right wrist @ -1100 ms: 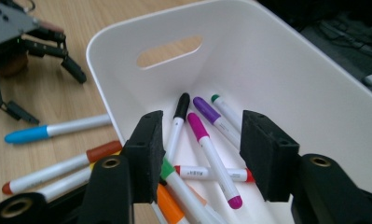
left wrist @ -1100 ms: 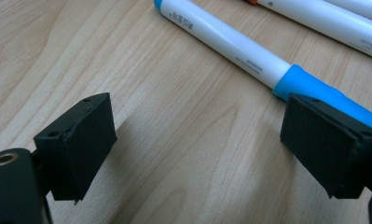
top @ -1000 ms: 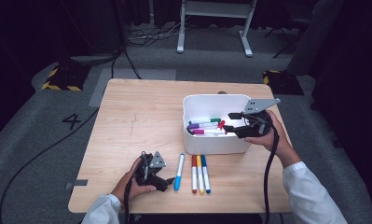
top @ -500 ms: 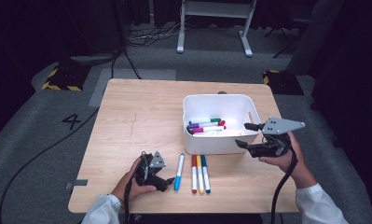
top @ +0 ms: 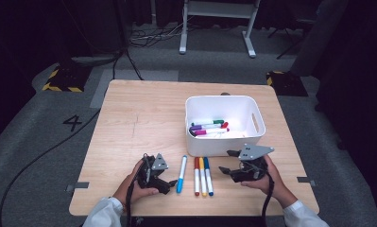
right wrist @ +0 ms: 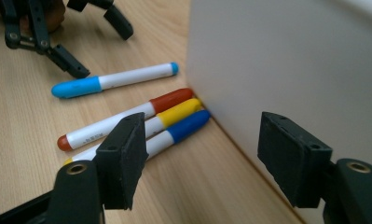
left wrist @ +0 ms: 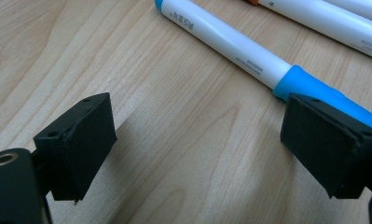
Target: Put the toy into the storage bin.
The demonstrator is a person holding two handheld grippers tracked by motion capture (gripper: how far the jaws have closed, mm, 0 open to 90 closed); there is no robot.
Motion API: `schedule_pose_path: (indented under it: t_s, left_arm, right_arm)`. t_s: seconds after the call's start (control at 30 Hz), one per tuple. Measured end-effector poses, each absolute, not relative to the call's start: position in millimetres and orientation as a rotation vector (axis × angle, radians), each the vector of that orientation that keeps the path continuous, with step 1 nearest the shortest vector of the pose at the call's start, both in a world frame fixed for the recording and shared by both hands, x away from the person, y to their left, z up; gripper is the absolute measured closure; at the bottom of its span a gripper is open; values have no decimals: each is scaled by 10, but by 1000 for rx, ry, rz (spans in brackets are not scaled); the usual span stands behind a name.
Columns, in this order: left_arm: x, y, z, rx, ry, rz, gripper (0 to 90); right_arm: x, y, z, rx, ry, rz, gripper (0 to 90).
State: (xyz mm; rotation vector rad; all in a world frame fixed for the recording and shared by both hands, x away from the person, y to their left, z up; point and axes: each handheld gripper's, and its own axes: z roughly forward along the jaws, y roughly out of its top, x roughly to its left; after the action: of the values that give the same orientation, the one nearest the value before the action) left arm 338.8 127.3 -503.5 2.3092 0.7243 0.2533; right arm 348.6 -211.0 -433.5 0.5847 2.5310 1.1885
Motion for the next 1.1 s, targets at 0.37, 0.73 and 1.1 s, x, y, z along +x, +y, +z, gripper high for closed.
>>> schedule_pose_path:
  t_s: [0.37,0.73,1.1]
  left_arm:
    - [3389,1271,-5036,2309,724,250,103]
    - [3389,1271,-5035,2309,724,250,103]
    - [3389,1271,-5036,2309,724,250,103]
  right_arm:
    - [3566,-1799,-4709,591,2636,1174,352]
    - [3679,-1826,-4823,662,2647,1112,378]
    - [3654,-1778,-4847,658,2641,1161,367]
